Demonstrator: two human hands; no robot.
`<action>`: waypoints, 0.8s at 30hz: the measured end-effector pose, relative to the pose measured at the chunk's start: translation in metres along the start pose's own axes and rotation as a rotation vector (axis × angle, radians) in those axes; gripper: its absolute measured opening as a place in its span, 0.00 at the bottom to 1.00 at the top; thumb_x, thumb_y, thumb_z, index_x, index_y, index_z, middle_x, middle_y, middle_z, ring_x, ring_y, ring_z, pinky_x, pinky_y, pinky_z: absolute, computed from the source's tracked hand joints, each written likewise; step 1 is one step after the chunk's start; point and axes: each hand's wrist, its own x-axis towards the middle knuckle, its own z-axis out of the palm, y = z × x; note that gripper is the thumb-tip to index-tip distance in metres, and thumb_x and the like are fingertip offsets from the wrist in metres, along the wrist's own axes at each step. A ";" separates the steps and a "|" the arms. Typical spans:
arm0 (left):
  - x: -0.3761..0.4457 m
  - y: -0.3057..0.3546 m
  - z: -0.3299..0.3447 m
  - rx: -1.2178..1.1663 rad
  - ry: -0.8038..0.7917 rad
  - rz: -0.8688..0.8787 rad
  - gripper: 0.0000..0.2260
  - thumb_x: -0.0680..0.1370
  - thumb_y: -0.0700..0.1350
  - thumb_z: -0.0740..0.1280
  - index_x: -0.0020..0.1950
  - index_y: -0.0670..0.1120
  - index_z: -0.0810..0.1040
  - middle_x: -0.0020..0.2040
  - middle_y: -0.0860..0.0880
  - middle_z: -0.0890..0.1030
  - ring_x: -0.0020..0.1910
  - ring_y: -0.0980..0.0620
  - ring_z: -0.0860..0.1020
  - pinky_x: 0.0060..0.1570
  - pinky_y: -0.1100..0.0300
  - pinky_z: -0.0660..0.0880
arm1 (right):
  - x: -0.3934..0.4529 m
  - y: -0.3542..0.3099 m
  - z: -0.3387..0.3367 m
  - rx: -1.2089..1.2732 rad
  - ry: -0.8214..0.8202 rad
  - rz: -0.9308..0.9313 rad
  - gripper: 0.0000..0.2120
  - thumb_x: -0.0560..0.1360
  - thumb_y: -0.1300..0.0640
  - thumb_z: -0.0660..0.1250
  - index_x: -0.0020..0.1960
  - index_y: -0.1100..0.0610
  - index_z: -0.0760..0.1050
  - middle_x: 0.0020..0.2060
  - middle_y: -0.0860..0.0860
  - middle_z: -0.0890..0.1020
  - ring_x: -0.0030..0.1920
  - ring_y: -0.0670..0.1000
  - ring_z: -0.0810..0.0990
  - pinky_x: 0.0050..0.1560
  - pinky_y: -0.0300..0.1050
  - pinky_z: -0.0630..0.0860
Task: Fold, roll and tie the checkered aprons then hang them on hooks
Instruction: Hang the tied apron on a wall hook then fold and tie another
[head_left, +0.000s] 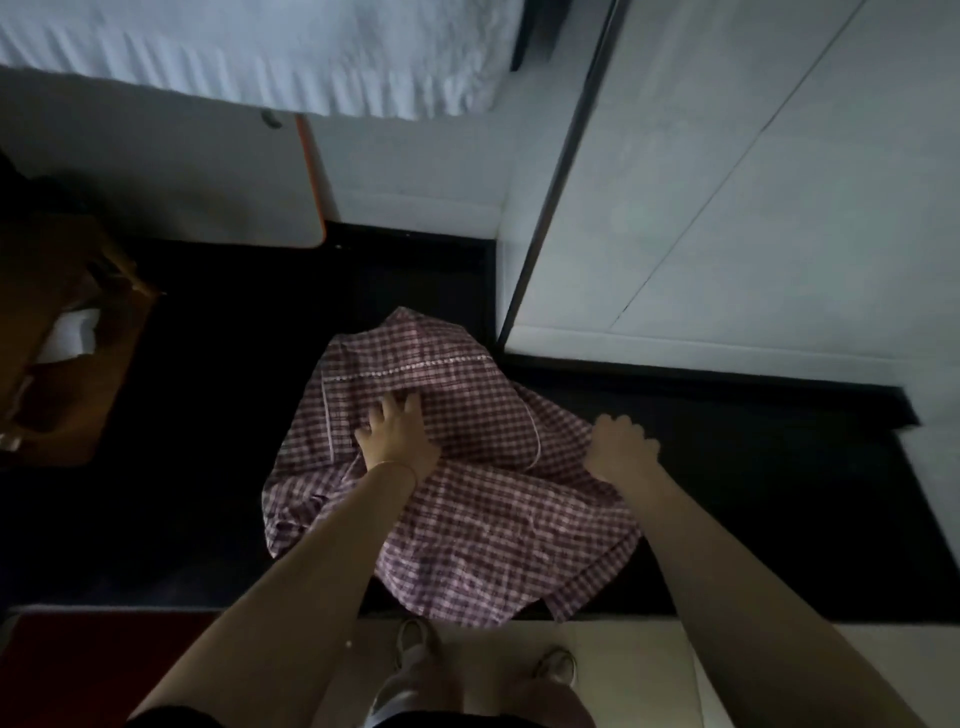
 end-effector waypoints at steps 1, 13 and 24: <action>0.000 0.001 0.007 0.008 -0.048 0.009 0.36 0.76 0.52 0.68 0.78 0.50 0.54 0.76 0.44 0.60 0.73 0.41 0.61 0.70 0.43 0.62 | 0.003 -0.006 0.007 0.106 0.002 -0.050 0.31 0.74 0.37 0.67 0.69 0.55 0.68 0.65 0.56 0.72 0.64 0.57 0.72 0.65 0.56 0.69; 0.005 -0.006 0.008 -0.030 0.007 0.007 0.36 0.75 0.62 0.68 0.76 0.47 0.61 0.65 0.43 0.76 0.65 0.43 0.73 0.64 0.49 0.69 | 0.011 -0.044 0.043 0.227 -0.094 -0.254 0.08 0.81 0.50 0.63 0.55 0.52 0.77 0.54 0.52 0.80 0.55 0.53 0.79 0.61 0.50 0.75; 0.042 0.031 -0.041 0.168 0.171 0.058 0.33 0.76 0.49 0.67 0.78 0.49 0.56 0.78 0.42 0.58 0.77 0.40 0.54 0.72 0.40 0.56 | -0.009 0.009 0.014 0.073 -0.290 -0.196 0.06 0.77 0.54 0.69 0.49 0.56 0.76 0.47 0.52 0.80 0.50 0.53 0.81 0.54 0.47 0.79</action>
